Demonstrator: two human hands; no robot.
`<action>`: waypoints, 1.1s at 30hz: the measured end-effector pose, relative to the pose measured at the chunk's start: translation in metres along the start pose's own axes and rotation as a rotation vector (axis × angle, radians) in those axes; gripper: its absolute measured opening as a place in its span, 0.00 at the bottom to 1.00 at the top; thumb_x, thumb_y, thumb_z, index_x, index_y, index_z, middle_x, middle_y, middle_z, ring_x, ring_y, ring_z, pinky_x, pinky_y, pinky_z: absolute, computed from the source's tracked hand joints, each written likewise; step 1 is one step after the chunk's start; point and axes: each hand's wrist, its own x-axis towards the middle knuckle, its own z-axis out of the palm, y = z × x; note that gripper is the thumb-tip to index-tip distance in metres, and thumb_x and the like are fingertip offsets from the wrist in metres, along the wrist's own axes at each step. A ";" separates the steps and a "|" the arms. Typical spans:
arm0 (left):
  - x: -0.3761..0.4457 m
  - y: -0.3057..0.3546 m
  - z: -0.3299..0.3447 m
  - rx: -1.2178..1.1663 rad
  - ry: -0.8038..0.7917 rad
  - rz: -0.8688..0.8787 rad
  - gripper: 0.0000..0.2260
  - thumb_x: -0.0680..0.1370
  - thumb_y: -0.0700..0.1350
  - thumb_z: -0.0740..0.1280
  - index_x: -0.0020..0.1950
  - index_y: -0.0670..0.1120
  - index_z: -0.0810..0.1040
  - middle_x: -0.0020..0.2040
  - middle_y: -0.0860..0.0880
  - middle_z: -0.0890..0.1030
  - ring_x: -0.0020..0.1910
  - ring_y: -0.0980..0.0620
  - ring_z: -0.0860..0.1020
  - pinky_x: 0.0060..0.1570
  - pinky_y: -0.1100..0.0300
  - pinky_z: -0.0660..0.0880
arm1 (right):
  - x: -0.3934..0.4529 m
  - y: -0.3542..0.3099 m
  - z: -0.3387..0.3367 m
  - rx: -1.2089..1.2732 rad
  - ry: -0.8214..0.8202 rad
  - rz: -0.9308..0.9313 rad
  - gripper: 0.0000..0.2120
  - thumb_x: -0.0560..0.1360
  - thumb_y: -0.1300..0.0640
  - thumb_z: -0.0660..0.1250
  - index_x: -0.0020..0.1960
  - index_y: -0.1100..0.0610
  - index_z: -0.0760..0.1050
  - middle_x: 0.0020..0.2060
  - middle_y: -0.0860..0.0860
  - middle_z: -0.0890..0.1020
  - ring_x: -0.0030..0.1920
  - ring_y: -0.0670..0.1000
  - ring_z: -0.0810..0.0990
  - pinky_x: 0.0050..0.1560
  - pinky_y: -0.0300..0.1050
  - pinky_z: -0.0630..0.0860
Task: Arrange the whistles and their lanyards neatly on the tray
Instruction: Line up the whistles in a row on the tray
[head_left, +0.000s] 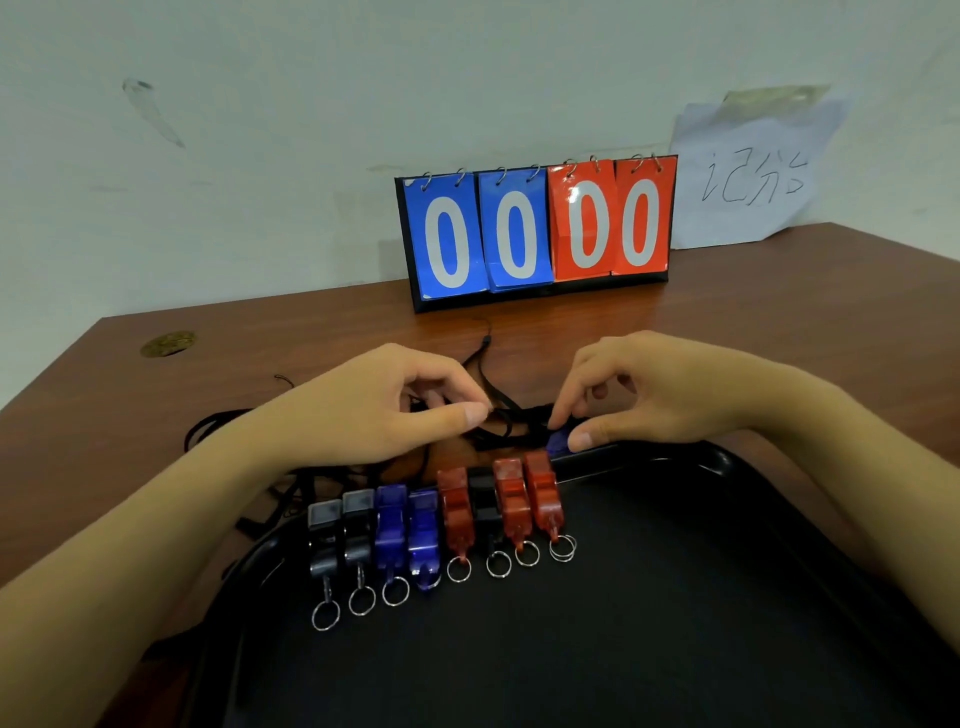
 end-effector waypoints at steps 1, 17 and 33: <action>0.000 -0.004 0.001 -0.004 0.002 -0.012 0.07 0.80 0.53 0.69 0.55 0.56 0.85 0.44 0.68 0.83 0.40 0.64 0.80 0.39 0.69 0.74 | 0.001 0.000 0.001 0.010 0.000 0.008 0.10 0.74 0.40 0.71 0.56 0.36 0.80 0.50 0.38 0.80 0.55 0.37 0.75 0.50 0.33 0.70; -0.001 -0.039 0.008 -0.046 -0.010 -0.063 0.07 0.82 0.50 0.69 0.56 0.59 0.85 0.48 0.63 0.84 0.48 0.58 0.82 0.47 0.58 0.77 | 0.009 0.003 0.010 -0.080 0.098 0.037 0.14 0.76 0.43 0.70 0.61 0.39 0.76 0.54 0.38 0.77 0.55 0.39 0.76 0.52 0.35 0.75; -0.003 -0.044 0.005 -0.065 -0.012 -0.024 0.06 0.81 0.53 0.70 0.56 0.61 0.85 0.48 0.53 0.86 0.46 0.46 0.83 0.50 0.44 0.79 | -0.016 -0.030 -0.007 0.247 0.429 0.029 0.16 0.76 0.51 0.72 0.62 0.48 0.75 0.51 0.44 0.85 0.55 0.42 0.84 0.58 0.43 0.82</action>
